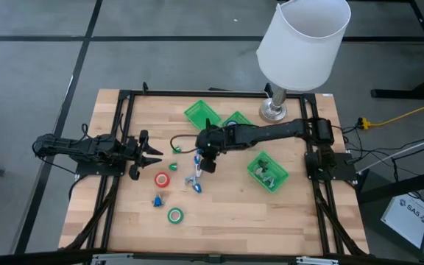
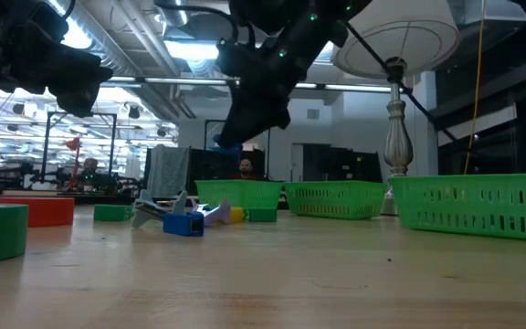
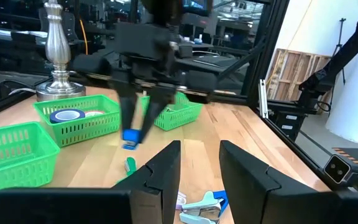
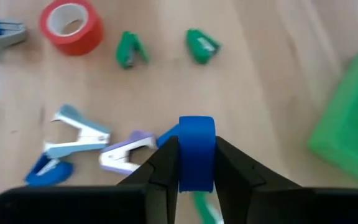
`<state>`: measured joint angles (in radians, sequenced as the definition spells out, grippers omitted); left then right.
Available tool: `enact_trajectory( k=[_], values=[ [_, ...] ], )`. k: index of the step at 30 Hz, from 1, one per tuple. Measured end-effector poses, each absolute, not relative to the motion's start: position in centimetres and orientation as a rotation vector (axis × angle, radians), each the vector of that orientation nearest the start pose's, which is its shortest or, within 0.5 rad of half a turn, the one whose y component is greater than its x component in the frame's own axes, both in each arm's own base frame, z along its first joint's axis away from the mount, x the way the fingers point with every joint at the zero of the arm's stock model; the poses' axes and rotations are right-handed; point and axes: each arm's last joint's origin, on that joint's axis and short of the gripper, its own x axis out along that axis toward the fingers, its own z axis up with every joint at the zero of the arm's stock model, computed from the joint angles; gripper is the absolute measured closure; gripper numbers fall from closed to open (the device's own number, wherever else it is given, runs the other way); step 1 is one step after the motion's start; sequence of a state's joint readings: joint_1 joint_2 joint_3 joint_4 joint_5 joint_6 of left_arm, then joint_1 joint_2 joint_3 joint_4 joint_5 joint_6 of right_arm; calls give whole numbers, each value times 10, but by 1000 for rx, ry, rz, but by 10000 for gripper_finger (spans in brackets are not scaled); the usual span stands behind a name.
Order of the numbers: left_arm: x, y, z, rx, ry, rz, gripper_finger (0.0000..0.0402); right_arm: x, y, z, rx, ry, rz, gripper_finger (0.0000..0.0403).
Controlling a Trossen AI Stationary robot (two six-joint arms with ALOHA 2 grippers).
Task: Pick and place Stapler, Stapler remover, tape
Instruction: Put the blue stapler into the top basket
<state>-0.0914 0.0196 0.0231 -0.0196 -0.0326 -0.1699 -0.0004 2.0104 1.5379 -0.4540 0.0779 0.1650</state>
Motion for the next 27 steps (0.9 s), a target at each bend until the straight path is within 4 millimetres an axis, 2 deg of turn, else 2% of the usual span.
enact_trajectory(
  k=[5,16,21,27],
  values=[
    [97,-8,168,-169,21,-58,295,434,-29,211,80,909,-172,322],
    [97,-8,168,-169,21,-58,295,426,-104,217,59,856,-306,321],
    [97,-8,168,-169,21,-57,295,425,-124,221,12,808,-277,320],
    [97,-8,168,-169,21,-57,295,422,-137,221,-24,803,-270,314]
  ],
)
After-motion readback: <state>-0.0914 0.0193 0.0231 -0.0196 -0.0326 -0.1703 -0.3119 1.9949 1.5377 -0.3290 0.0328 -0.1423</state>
